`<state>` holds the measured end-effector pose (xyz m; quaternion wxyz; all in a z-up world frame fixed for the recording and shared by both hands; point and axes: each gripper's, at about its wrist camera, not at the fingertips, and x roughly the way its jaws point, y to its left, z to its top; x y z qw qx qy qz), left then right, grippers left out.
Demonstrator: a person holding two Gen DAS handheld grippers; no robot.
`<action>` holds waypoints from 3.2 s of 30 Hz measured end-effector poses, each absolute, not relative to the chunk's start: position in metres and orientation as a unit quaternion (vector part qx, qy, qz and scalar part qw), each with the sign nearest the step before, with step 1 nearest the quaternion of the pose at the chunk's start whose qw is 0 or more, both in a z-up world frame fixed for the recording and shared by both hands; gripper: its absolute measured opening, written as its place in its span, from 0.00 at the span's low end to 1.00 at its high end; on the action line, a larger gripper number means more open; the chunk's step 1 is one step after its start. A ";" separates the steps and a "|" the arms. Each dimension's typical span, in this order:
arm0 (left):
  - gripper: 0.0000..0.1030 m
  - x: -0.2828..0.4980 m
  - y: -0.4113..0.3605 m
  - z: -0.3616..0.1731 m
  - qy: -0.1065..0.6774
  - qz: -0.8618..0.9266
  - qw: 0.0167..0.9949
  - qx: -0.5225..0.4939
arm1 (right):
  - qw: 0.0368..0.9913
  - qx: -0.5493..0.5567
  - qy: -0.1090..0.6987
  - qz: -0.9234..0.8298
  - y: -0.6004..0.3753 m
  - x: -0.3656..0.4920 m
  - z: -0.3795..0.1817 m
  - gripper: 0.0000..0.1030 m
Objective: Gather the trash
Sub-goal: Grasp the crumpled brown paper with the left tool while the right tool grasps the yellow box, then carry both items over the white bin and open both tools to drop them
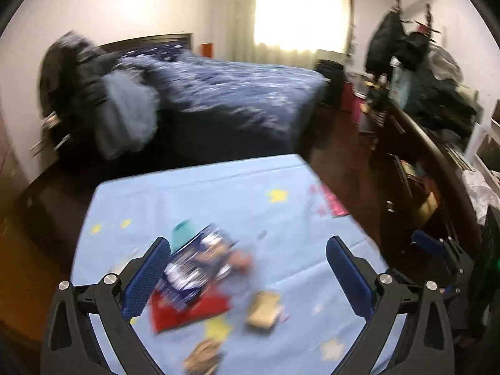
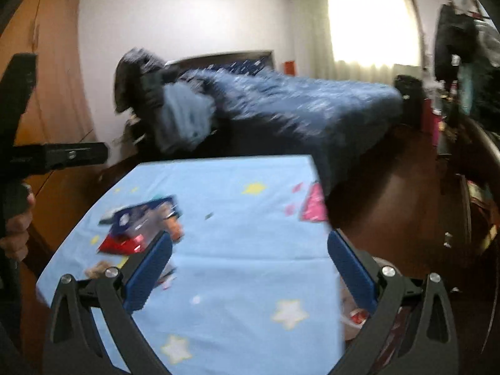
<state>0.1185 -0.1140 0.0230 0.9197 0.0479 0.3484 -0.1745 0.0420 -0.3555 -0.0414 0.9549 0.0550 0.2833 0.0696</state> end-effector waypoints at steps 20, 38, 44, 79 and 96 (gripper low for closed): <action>0.81 0.076 -0.005 -0.087 0.439 -0.211 0.873 0.007 | 0.895 -0.032 0.423 0.137 -0.221 0.107 -0.117 0.85; 0.50 0.099 -0.044 -0.118 0.481 -0.246 0.840 0.051 | 0.887 -0.020 0.442 0.130 -0.236 0.110 -0.130 0.59; 0.36 0.102 -0.049 -0.119 0.488 -0.236 0.838 0.061 | 0.891 -0.015 0.434 0.129 -0.242 0.100 -0.127 0.59; 0.20 0.160 -0.303 -0.015 0.421 -0.398 0.813 0.061 | 0.945 0.105 0.301 -0.073 -0.480 0.048 -0.060 0.59; 0.20 0.220 -0.481 -0.136 0.528 -0.373 0.749 0.147 | 0.887 0.221 0.378 -0.146 -0.602 0.093 -0.214 0.59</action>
